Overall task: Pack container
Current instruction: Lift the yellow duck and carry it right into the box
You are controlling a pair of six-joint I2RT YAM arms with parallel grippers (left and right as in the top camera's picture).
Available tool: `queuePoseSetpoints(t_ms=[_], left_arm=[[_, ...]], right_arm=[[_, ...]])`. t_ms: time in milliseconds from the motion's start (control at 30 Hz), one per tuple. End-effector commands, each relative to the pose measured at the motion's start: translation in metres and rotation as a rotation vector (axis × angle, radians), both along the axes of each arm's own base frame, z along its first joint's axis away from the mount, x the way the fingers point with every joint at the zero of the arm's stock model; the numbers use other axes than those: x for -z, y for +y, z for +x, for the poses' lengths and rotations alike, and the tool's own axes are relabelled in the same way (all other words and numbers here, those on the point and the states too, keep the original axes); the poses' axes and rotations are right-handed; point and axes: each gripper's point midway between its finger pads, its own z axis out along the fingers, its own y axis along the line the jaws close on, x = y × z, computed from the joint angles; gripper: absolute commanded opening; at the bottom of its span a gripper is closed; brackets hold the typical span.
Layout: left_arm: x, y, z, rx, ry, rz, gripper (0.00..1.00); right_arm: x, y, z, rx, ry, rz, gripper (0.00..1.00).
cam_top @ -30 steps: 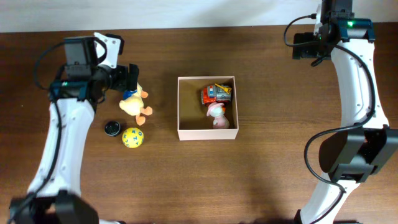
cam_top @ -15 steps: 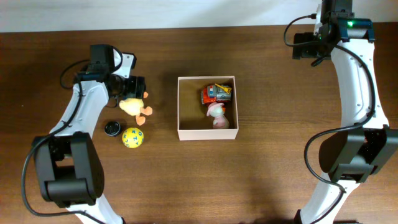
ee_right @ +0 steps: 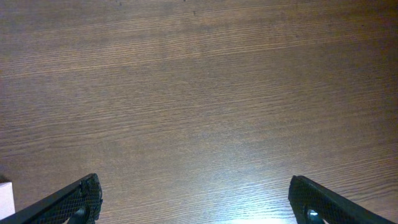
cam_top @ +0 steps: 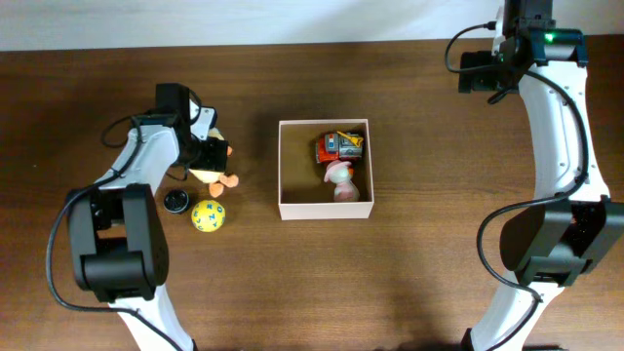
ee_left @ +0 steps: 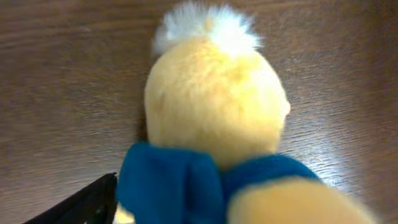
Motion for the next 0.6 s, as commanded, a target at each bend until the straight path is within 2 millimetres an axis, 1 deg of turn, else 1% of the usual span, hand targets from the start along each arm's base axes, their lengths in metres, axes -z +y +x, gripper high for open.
queuePoseSetpoints(t_ms=[0,33,100,167,200,267,300,333,433,467,500,567], left_arm=[[0.0,0.0,0.005,0.003,-0.009,0.015,0.72],[0.0,0.0,0.006,0.003,-0.012,0.015,0.66],[-0.001,0.0,0.006,0.003,-0.012,0.015,0.61],[-0.002,0.0,0.006,0.003,-0.015,0.015,0.52],[-0.004,0.0,0.008,0.003,-0.022,0.015,0.5],[-0.014,0.0,0.015,0.003,-0.049,0.015,0.48],[-0.023,0.0,0.02,0.003,-0.072,0.016,0.46],[-0.032,0.0,0.025,0.003,-0.092,0.015,0.41],[-0.073,-0.003,0.041,-0.022,-0.171,0.003,0.38],[-0.089,-0.006,0.046,-0.023,-0.201,-0.002,0.37],[-0.116,-0.013,0.051,-0.014,-0.246,-0.006,0.36],[-0.14,-0.023,0.052,0.006,-0.282,-0.01,0.36]], right_arm=[[-0.027,-0.003,-0.003,0.006,-0.058,-0.021,0.99],[-0.027,-0.003,-0.003,0.006,-0.058,-0.021,0.99],[-0.027,-0.003,-0.003,0.006,-0.058,-0.021,0.99],[-0.027,-0.003,-0.003,0.006,-0.058,-0.021,0.99],[-0.027,-0.003,-0.003,0.006,-0.058,-0.021,0.99],[-0.027,-0.003,-0.003,0.006,-0.058,-0.021,0.99],[-0.027,-0.003,-0.003,0.006,-0.058,-0.021,0.99],[-0.027,-0.003,-0.003,0.006,-0.058,-0.021,0.99],[-0.027,-0.003,-0.003,0.006,-0.058,-0.021,0.99],[-0.027,-0.003,-0.003,0.006,-0.058,-0.021,0.99],[-0.027,-0.003,-0.003,0.006,-0.058,-0.021,0.99],[-0.027,-0.003,-0.003,0.006,-0.058,-0.021,0.99]])
